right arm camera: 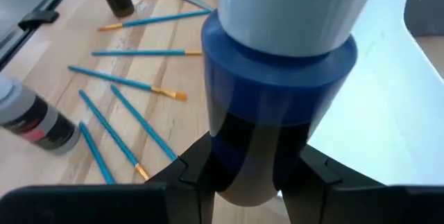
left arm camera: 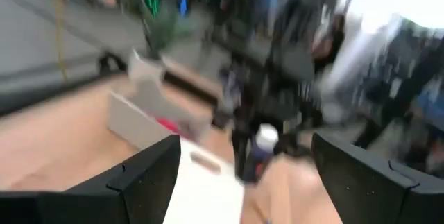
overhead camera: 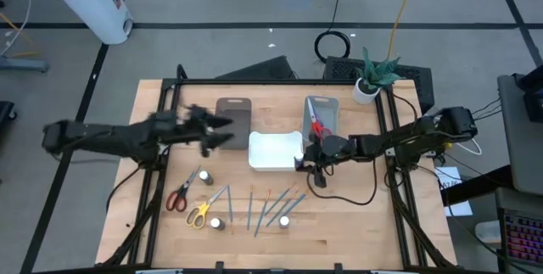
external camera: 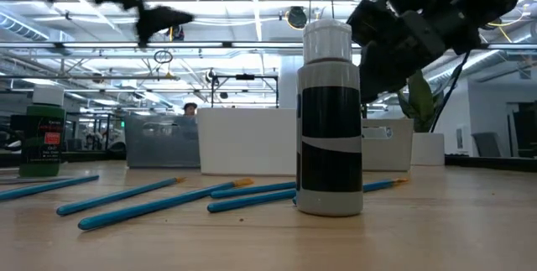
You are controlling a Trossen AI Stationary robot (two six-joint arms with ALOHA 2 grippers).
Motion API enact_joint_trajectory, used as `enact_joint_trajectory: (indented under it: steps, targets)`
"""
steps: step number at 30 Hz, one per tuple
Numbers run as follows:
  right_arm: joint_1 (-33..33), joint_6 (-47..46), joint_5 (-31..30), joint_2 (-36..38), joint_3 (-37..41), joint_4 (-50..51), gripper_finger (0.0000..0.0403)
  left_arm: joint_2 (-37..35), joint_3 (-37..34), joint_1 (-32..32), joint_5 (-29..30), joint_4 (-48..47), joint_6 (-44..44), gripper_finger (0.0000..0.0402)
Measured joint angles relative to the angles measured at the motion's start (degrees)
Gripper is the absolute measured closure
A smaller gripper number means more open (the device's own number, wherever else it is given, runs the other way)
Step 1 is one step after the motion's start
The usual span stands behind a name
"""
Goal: Pick & Place Paint Supplies
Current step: Put the purple paint bottle into the black bin
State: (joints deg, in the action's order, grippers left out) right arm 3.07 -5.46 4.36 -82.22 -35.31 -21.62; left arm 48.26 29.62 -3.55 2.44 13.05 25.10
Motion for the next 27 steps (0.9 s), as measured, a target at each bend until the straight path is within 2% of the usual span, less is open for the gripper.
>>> enact_joint_trajectory:
  steps: [3,8,14,20,27]
  targets:
    - [0.0,0.2,0.0,-0.5,0.0,-0.7,0.0293,12.8,13.2,2.5,-2.9,-10.0,-4.8,0.0069]
    - [0.8,0.2,-0.2,-0.5,0.0,-0.9,0.0294,31.6,33.8,5.8,-4.7,-20.1,-12.9,0.0069]
    - [2.4,1.6,-0.1,-0.5,0.0,-1.0,0.0292,48.0,53.1,7.8,-3.7,-32.0,-18.8,0.0069]
    - [2.7,3.2,-4.7,-0.5,0.1,-2.1,0.0294,56.3,62.3,8.2,-2.9,-37.0,-21.1,0.0069]
    - [2.7,3.6,-7.5,-0.5,0.1,-4.4,0.0295,57.2,62.8,8.0,-2.4,-38.7,-20.2,0.0069]
